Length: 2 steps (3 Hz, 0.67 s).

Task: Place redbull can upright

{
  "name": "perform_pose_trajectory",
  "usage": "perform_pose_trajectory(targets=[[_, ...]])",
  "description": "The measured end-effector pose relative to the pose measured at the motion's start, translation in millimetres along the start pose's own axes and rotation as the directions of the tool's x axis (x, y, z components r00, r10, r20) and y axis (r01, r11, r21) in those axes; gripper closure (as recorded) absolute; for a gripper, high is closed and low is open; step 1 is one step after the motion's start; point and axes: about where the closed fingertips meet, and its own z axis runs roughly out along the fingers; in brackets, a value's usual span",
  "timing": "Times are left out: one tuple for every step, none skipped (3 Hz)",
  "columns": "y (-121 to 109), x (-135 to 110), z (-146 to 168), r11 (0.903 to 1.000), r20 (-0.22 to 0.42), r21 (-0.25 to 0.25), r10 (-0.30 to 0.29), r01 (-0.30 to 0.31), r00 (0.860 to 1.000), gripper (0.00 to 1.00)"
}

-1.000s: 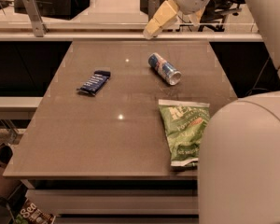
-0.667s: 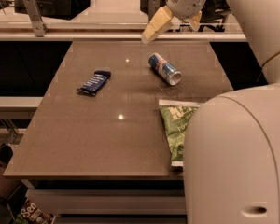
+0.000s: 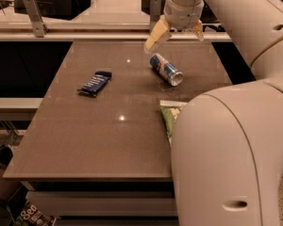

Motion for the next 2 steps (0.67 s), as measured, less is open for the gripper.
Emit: perform_pose_trajectory(targets=[[1.1,7.0,2.4,0.9996,-0.002,0.013,0.026,-0.026,1.000,0.00],[6.3,12.6,3.9,0.9999,0.009,0.005,0.016,-0.016,1.000,0.00]])
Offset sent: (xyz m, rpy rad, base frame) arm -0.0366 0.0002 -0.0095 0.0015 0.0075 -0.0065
